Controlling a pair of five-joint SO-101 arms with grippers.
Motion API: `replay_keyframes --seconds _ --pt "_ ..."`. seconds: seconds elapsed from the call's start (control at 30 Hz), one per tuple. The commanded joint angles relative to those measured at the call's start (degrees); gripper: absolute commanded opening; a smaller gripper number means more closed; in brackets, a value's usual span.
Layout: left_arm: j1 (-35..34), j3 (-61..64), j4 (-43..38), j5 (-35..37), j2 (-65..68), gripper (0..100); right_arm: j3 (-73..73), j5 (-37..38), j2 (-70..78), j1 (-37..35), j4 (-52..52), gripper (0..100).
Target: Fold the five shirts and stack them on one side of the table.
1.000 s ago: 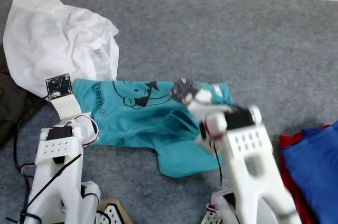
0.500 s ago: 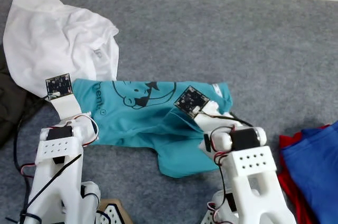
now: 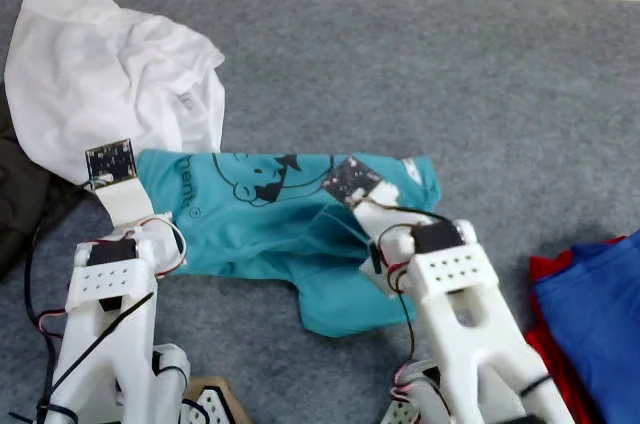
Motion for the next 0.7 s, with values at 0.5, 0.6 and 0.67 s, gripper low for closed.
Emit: replay_keyframes --seconds 0.5,0.6,0.67 --pt "0.5 -0.3 -0.7 0.1 -0.4 1 -20.2 -0.7 19.2 6.5 -5.8 0.8" --pt "0.5 -0.3 -0.7 0.1 -0.4 1 -20.3 -0.8 19.2 6.4 -5.8 0.8" --pt "0.5 -0.2 -0.7 0.1 -0.4 1 -20.3 -0.8 19.7 6.3 -6.2 0.8"
